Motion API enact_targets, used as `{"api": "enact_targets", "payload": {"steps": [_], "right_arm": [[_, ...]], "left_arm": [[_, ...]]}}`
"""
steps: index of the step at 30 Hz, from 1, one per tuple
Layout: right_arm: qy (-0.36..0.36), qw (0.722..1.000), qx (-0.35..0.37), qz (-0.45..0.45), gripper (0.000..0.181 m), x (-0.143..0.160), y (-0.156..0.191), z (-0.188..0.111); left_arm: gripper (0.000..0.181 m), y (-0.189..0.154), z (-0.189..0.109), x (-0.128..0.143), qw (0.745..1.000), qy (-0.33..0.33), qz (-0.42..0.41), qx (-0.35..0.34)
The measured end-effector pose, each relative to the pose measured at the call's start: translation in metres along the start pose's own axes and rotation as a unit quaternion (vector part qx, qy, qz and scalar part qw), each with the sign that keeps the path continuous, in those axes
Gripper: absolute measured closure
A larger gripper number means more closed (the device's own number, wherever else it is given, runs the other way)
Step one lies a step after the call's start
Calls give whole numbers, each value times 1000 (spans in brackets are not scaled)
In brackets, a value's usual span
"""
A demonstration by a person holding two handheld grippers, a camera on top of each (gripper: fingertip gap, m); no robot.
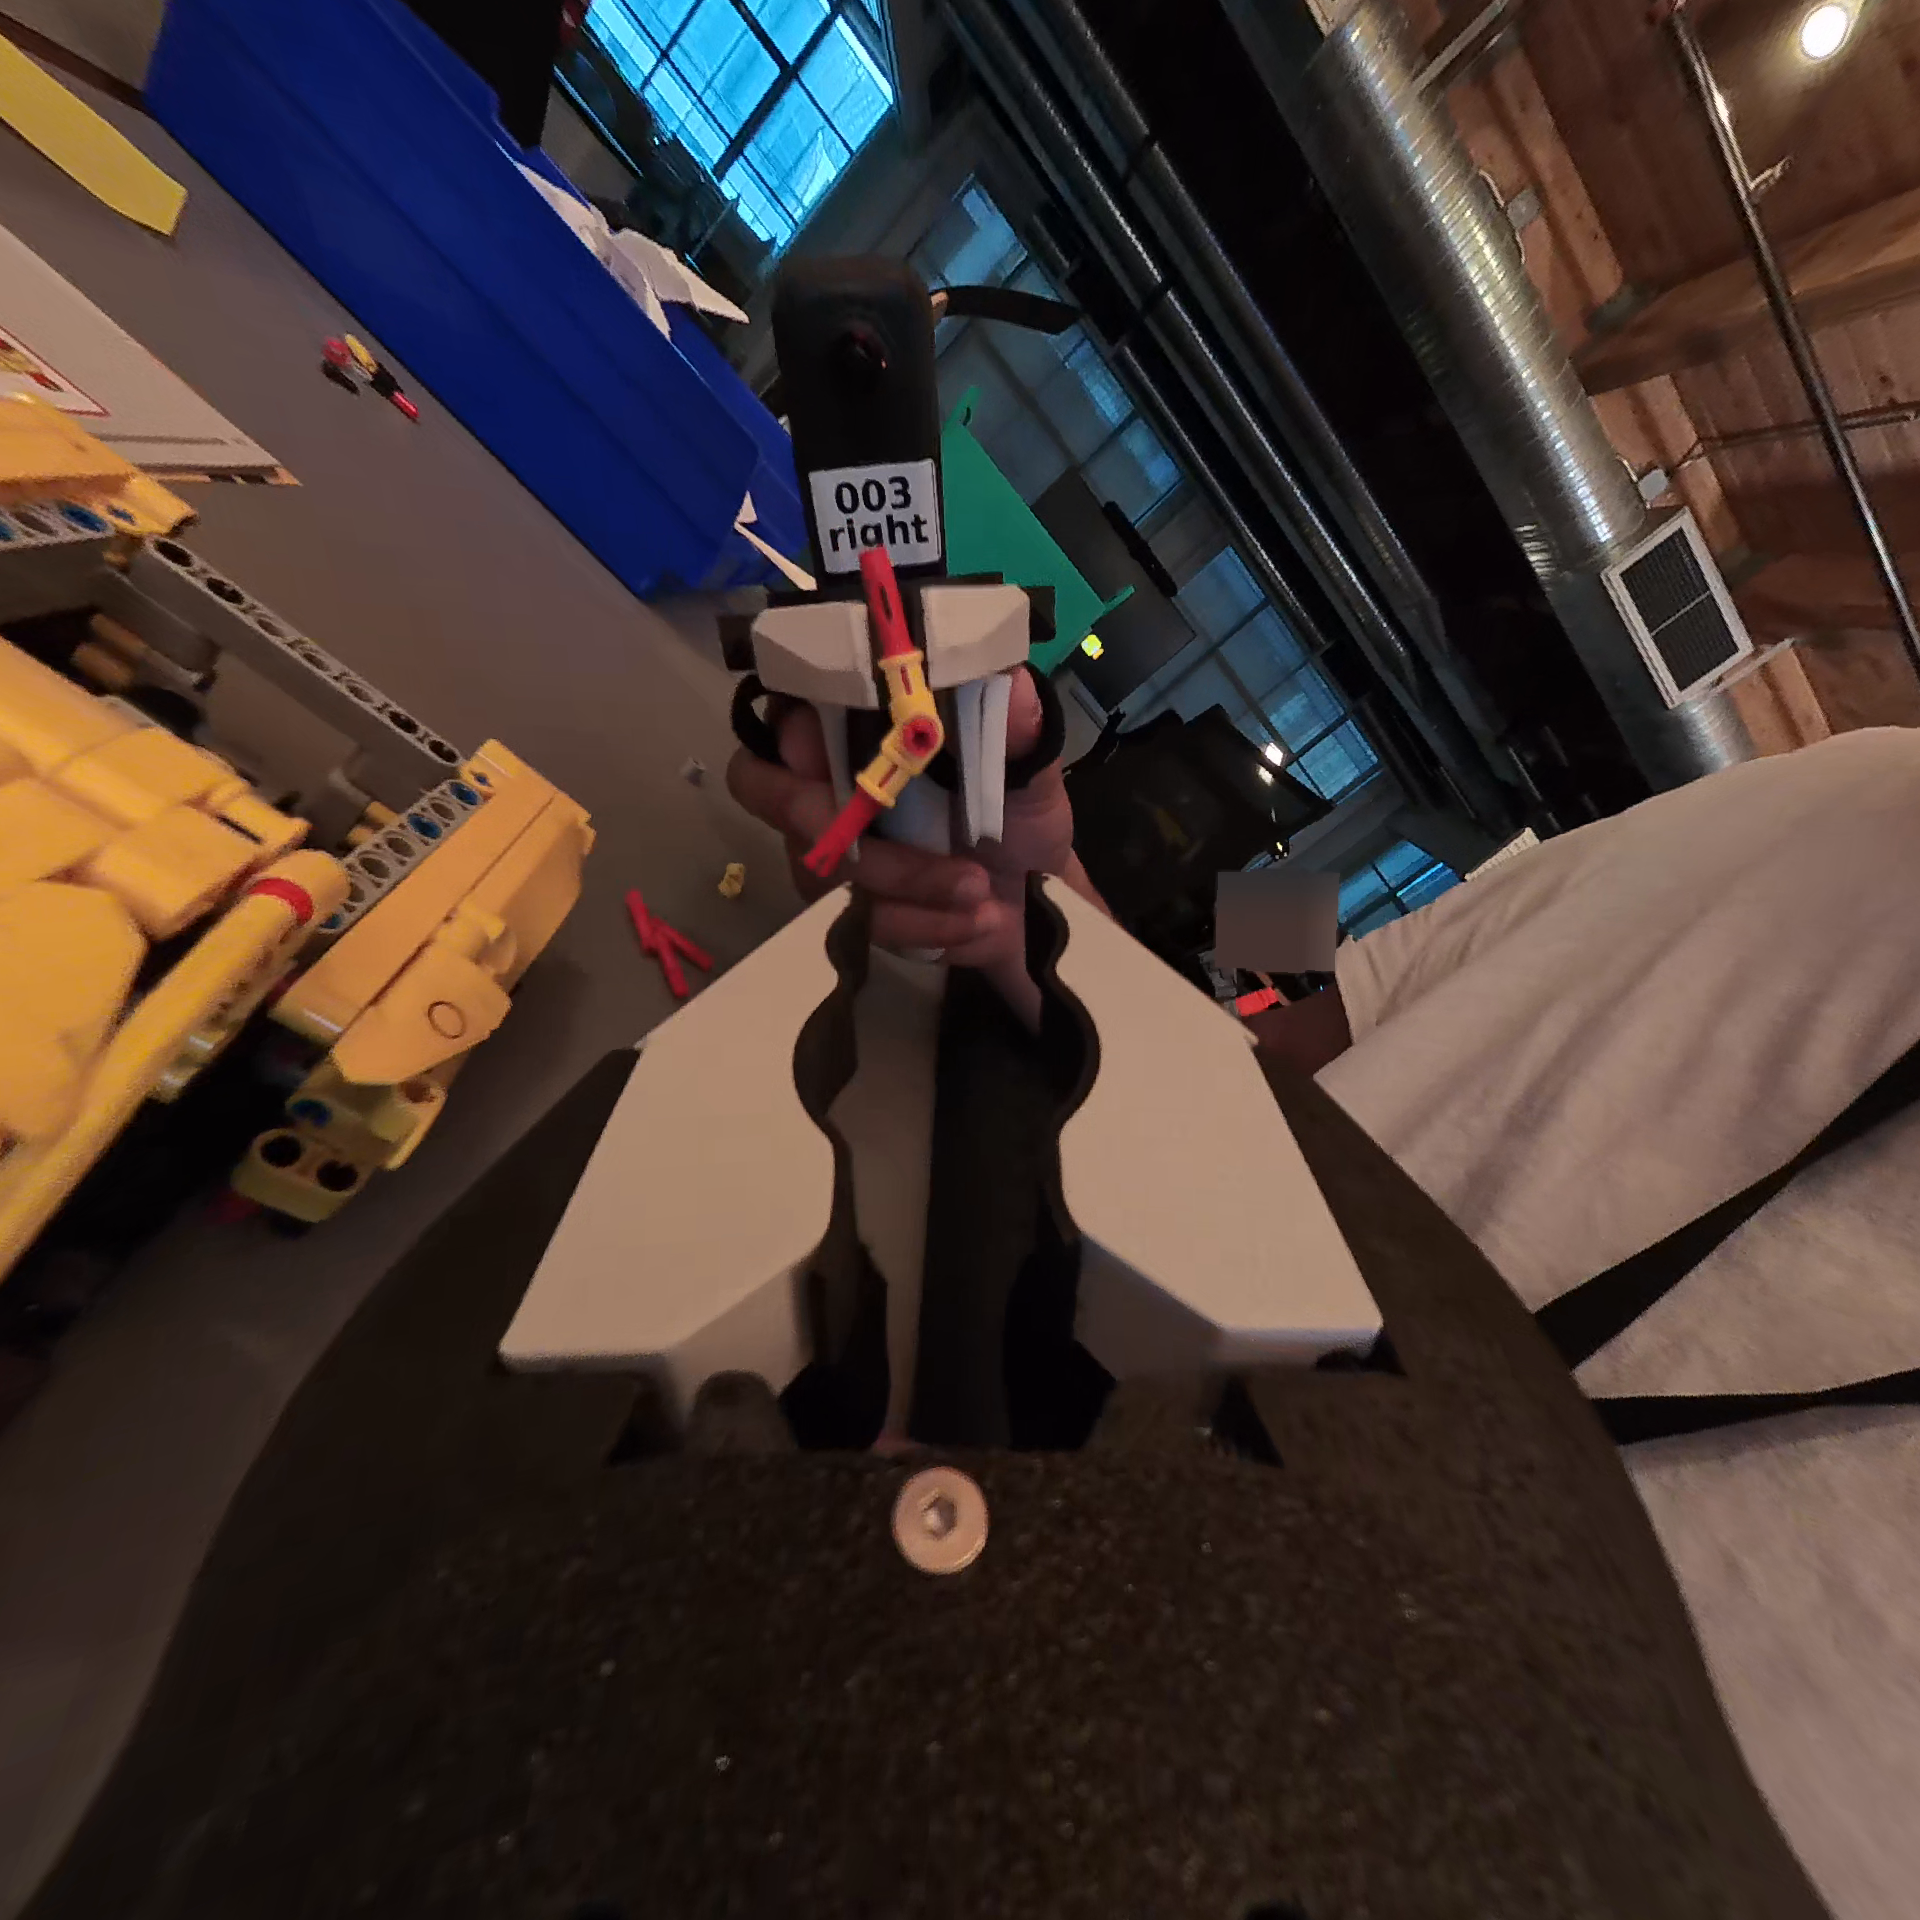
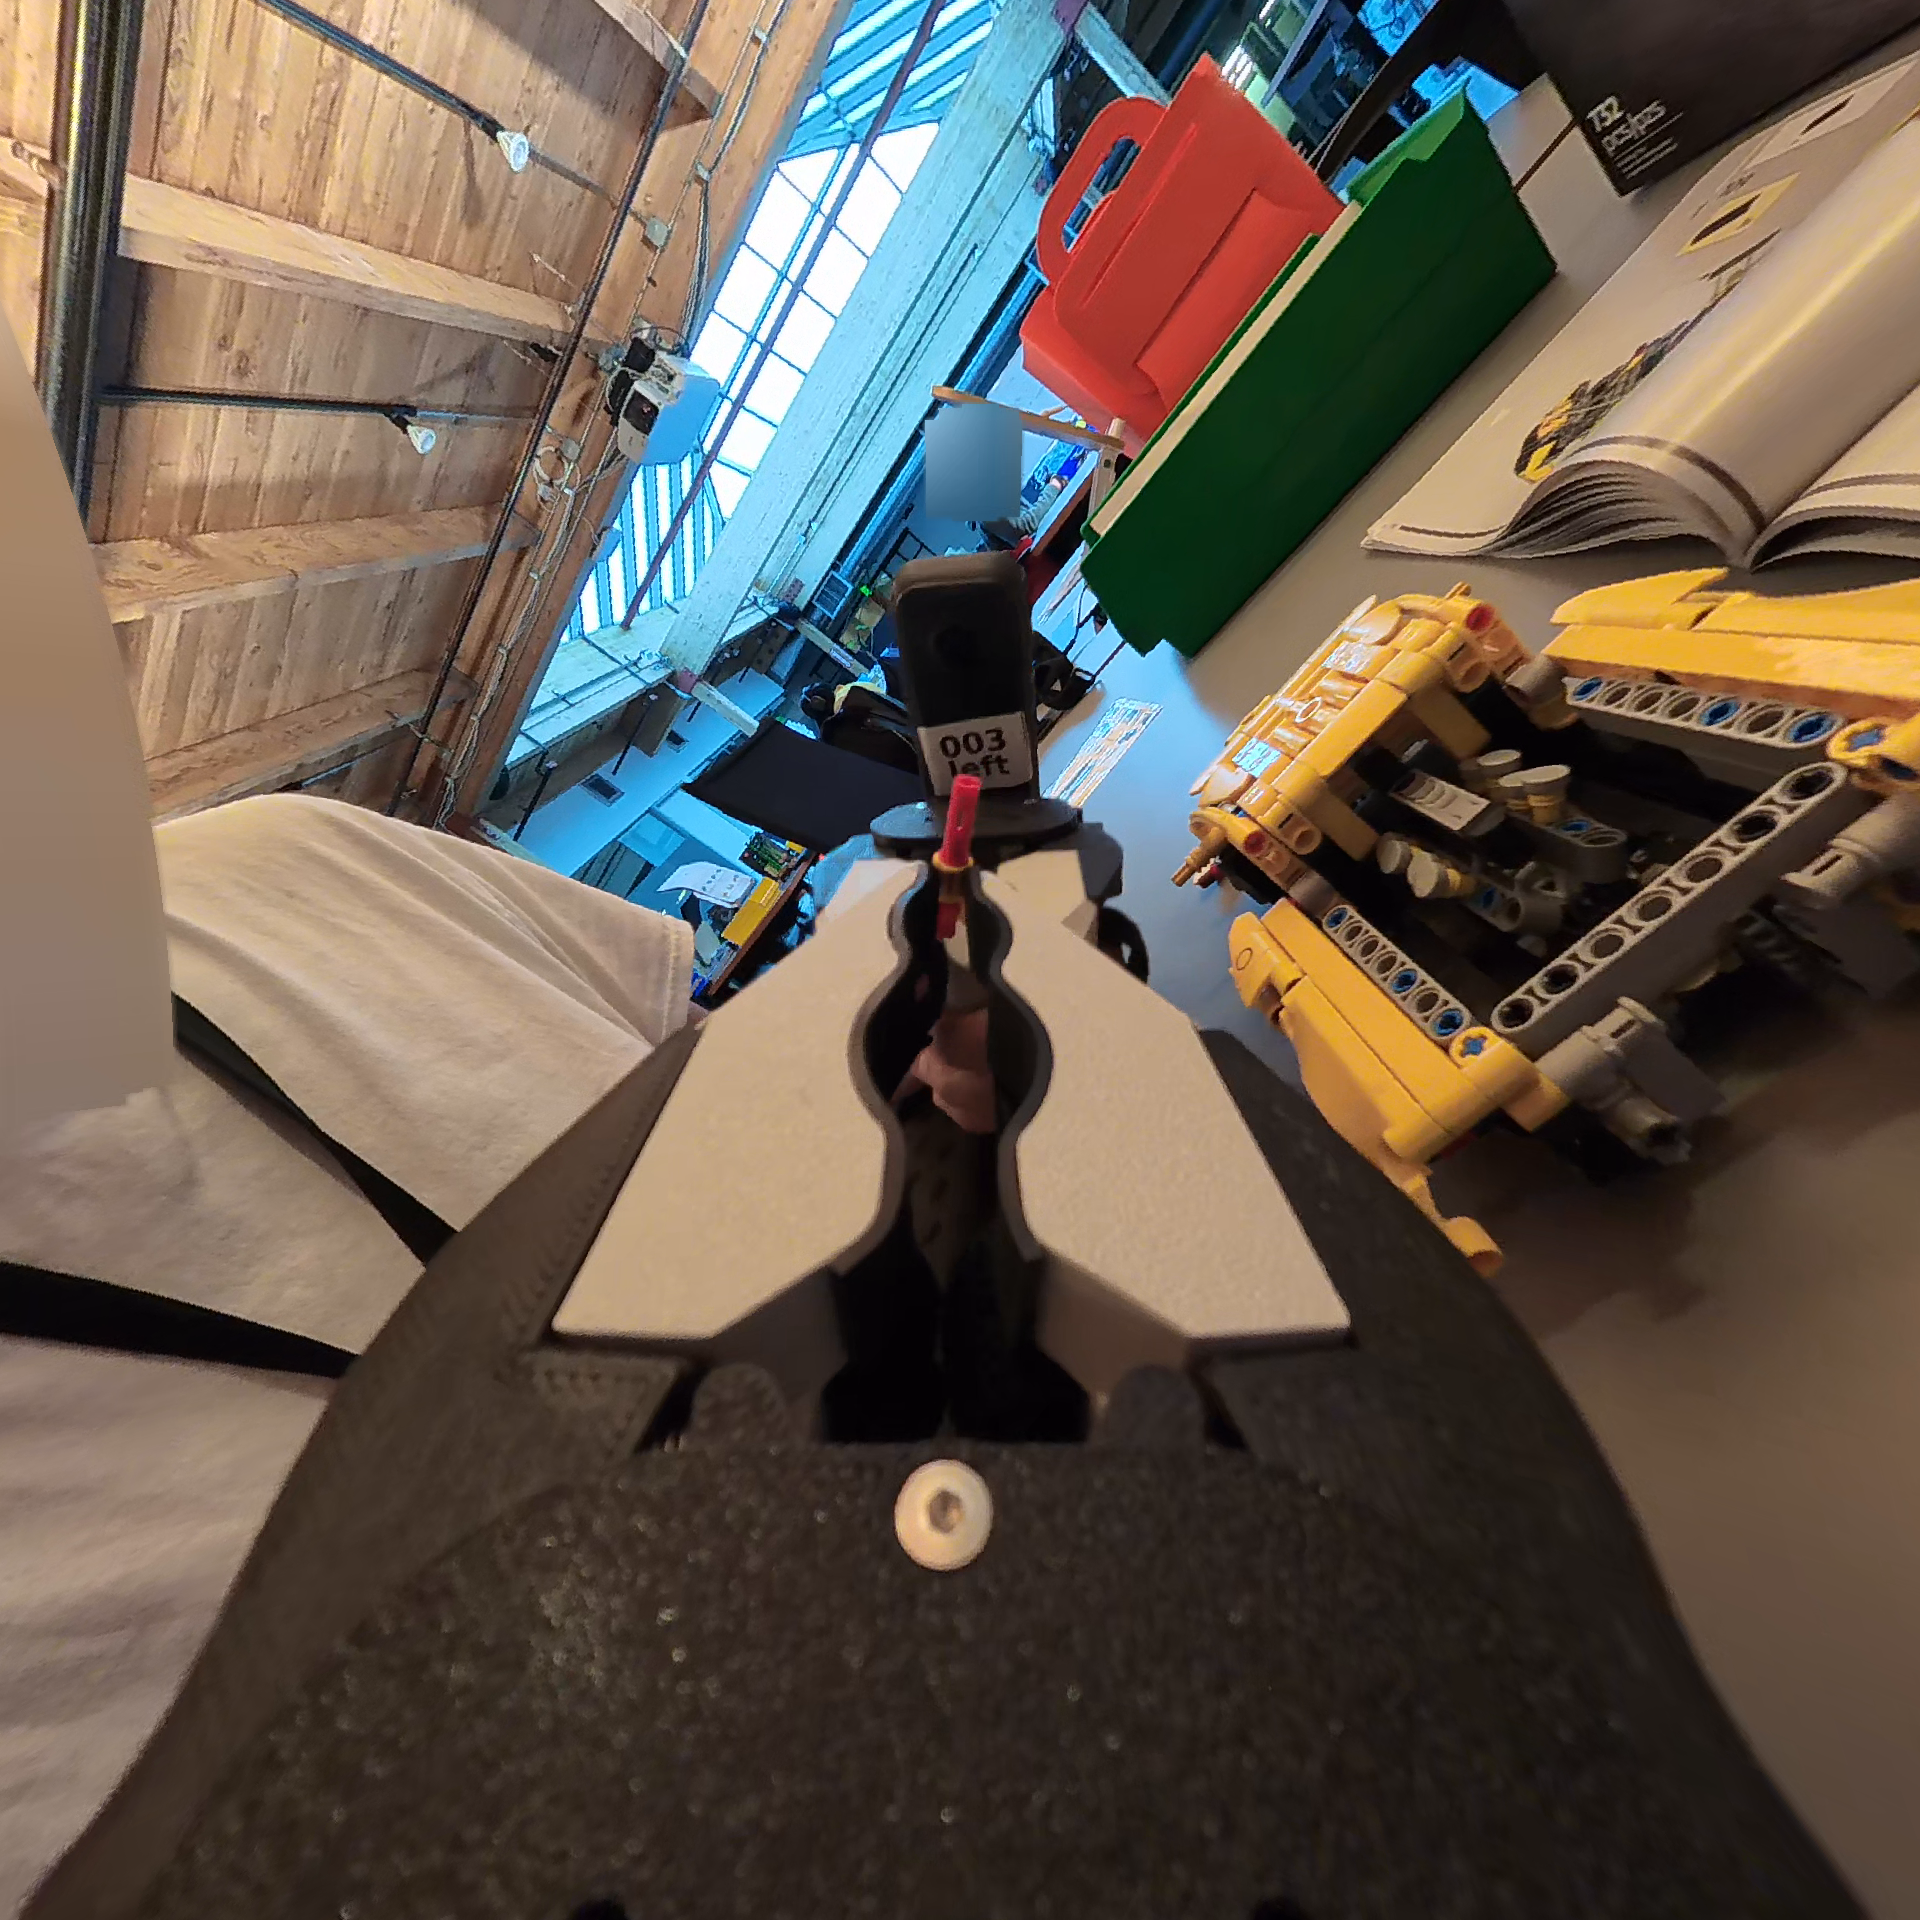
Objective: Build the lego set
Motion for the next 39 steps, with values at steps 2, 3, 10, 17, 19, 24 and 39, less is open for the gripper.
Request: {"api": "enact_targets", "payload": {"steps": [2, 3, 10, 17, 19, 24, 39], "right_arm": [[8, 1000, -3, -2, 179, 1, 1, 2], [12, 1000, -6, -2, 179, 2, 1, 3], [34, 999, -10, -6, 178, 7, 4, 9], [42, 999, -9, -7, 178, 8, 4, 10], [46, 999, -5, -8, 178, 9, 3, 10], [51, 999, -1, -8, 178, 10, 2, 11], [47, 999, -4, -26, 178, 9, 4, 13]], "left_arm": [[152, 0, -2, -2, 1000, -10, 0, 3], [152, -1, -3, -3, 1000, -15, 2, 3], [152, -5, -9, -10, 998, -53, 27, 3], [152, -7, -10, -11, 997, -59, 41, -2], [153, -7, -10, -11, 997, -59, 39, -4], [155, -6, -10, -11, 997, -60, 41, -11], [169, -4, -13, -12, 997, -65, 45, -21]]}}
Point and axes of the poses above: each gripper's, where its closed fingertips meet, z out along the fingers, x out of its underside, y = z × x across the jaws, the point moved 8 cm from there along -z, back along the fingers, and after that the axes turned 15 degrees about -z, right-handed, at the moved point
